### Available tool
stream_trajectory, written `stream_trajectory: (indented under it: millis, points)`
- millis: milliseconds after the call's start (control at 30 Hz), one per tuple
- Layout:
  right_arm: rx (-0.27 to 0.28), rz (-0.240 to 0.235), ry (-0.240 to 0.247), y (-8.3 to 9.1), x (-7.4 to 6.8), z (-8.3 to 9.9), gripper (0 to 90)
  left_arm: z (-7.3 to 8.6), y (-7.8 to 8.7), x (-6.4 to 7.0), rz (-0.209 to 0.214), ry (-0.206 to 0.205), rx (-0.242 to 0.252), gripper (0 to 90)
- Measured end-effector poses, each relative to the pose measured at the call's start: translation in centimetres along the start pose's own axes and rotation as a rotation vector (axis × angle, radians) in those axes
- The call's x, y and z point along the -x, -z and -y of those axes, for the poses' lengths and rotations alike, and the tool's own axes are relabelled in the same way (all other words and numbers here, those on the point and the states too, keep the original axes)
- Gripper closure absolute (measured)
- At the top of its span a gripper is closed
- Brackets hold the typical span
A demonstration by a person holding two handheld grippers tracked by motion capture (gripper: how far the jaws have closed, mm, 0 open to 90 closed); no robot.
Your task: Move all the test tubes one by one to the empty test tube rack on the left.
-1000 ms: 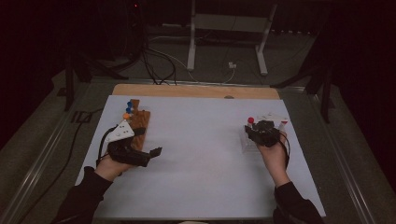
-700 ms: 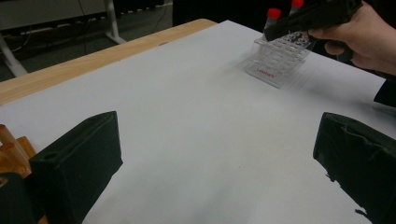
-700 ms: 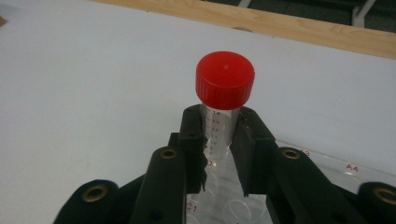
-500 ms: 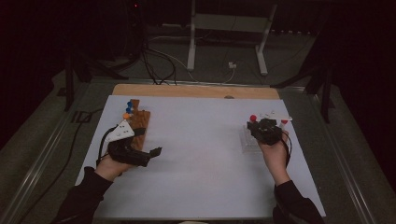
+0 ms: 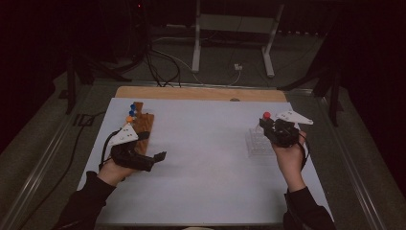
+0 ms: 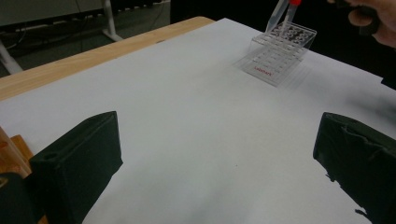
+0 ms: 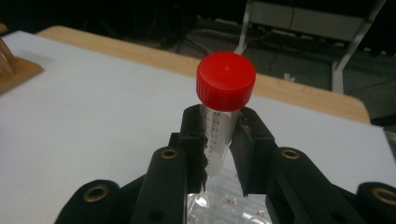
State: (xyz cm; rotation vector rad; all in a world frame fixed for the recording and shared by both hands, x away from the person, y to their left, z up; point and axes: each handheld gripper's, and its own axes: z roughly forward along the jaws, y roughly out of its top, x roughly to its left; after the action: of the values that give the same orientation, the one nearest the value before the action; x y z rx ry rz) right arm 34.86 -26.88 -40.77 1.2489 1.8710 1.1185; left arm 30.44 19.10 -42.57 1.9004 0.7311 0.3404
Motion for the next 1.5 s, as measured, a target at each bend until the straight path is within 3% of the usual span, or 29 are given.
stream_trajectory:
  millis: [200,400,533,1067,1500]
  points:
    - [0.012,-0.034,0.020,0.5,-1.1,-0.3,75.0,-0.1,-0.1,0.3,0.016,0.000,0.001,1.9]
    - [-0.008,-0.107,0.042,0.1,-2.8,0.1,75.0,-0.1,-0.7,0.6,0.047,0.004,-0.012,1.9]
    - [-0.041,-0.146,0.087,-0.5,-4.4,0.6,75.0,-0.1,-1.1,1.0,0.059,-0.009,-0.024,1.9]
    - [-0.095,-0.341,0.170,-1.0,-9.5,1.6,75.0,-0.9,-2.5,2.6,0.117,-0.048,-0.035,2.3]
    - [-0.098,-0.467,0.223,-0.6,-13.1,2.2,75.0,-1.9,-3.8,4.1,0.177,-0.078,-0.015,7.9]
